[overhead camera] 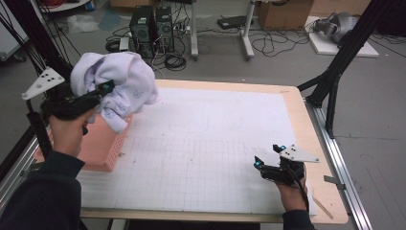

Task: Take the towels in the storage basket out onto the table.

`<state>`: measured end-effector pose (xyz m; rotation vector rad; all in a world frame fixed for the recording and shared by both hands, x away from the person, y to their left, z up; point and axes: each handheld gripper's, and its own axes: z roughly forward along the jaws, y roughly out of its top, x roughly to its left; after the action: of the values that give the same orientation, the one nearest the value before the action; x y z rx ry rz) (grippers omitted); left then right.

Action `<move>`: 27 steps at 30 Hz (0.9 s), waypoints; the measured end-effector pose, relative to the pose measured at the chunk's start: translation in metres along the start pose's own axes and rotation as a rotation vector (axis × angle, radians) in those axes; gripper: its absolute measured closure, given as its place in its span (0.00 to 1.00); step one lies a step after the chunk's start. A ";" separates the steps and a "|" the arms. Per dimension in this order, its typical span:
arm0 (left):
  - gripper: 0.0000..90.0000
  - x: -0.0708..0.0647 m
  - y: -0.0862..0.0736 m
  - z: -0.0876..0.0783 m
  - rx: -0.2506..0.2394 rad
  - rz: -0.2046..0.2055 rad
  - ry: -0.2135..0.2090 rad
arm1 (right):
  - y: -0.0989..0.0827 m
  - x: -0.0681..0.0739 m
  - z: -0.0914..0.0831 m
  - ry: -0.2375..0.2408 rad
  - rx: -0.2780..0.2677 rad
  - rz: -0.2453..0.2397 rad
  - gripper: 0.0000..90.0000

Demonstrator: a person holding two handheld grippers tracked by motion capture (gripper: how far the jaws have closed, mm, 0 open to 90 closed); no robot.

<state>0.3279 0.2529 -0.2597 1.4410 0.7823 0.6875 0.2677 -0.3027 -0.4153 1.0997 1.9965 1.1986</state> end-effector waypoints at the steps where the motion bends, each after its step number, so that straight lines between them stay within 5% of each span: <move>1: 0.65 -0.004 -0.002 0.004 0.009 0.009 -0.014 | 0.000 0.000 0.000 0.002 0.002 0.004 0.19; 21: 0.65 -0.085 -0.058 0.079 0.088 -0.004 -0.320 | -0.001 -0.001 0.000 0.001 0.005 0.001 0.19; 27: 0.64 -0.110 -0.086 0.100 0.141 0.001 -0.370 | -0.001 -0.001 0.001 0.002 0.013 0.002 0.19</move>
<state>0.3397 0.1029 -0.3420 1.6364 0.5484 0.3542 0.2684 -0.3035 -0.4168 1.1070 2.0073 1.1899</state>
